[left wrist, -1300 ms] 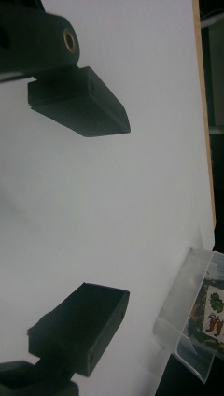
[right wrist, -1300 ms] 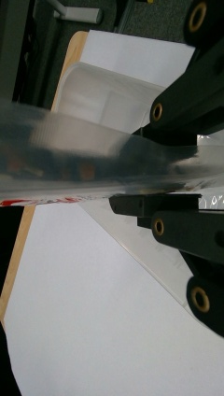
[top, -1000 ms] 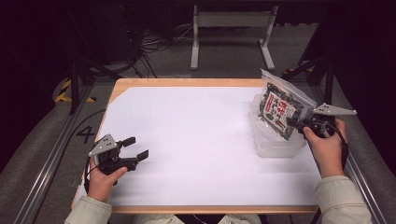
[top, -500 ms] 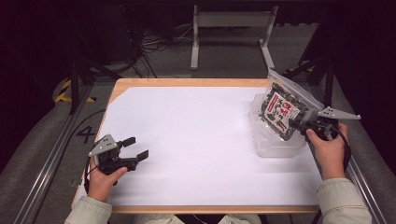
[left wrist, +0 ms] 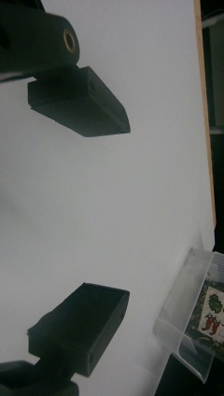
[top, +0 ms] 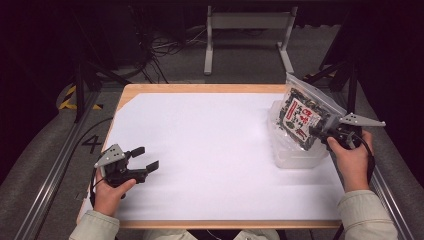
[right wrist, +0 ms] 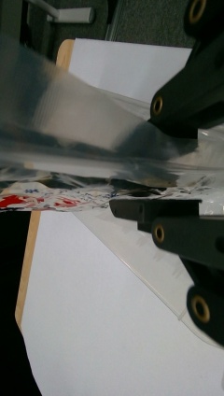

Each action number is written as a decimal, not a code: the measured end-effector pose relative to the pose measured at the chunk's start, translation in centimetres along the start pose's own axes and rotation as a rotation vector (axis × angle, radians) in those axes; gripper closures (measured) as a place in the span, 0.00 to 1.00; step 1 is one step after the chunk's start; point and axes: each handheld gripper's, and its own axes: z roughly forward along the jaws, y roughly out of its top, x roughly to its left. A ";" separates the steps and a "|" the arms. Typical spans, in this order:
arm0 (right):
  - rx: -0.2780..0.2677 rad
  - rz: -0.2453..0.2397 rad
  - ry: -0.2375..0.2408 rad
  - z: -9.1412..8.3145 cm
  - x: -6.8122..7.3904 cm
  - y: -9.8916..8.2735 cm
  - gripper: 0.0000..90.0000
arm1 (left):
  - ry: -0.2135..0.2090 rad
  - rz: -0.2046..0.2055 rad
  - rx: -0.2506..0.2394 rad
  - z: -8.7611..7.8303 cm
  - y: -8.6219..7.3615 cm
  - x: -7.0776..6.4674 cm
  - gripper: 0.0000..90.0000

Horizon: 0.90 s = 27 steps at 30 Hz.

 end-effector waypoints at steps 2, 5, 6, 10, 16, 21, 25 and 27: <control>-0.011 0.008 -0.003 0.0 0.2 0.0 0.70 | -0.001 0.000 0.000 0.0 0.0 0.0 0.20; -0.027 -0.007 -0.018 -0.1 0.4 0.2 0.55 | -0.001 -0.001 -0.001 0.0 0.0 0.0 0.20; -0.027 -0.007 -0.018 -0.1 0.4 0.2 0.55 | -0.002 -0.001 -0.001 0.0 0.0 0.0 0.20; -0.052 -0.034 -0.059 -0.4 0.7 0.4 0.40 | -0.003 -0.001 -0.001 0.0 0.0 0.0 0.20; -0.077 -0.048 -0.083 -1.5 1.0 0.4 0.33 | -0.006 -0.004 -0.005 0.0 0.0 -0.1 0.20; -0.074 -0.063 -0.100 -2.4 1.3 0.3 0.31 | -0.007 0.002 -0.004 0.0 0.0 -0.1 0.20; -0.083 -0.071 -0.108 -3.9 1.9 0.4 0.30 | -0.006 -0.003 -0.004 0.0 0.0 -0.1 0.20; -0.083 -0.069 -0.110 -4.3 2.0 0.4 0.30 | -0.006 -0.003 -0.004 0.0 0.0 -0.1 0.20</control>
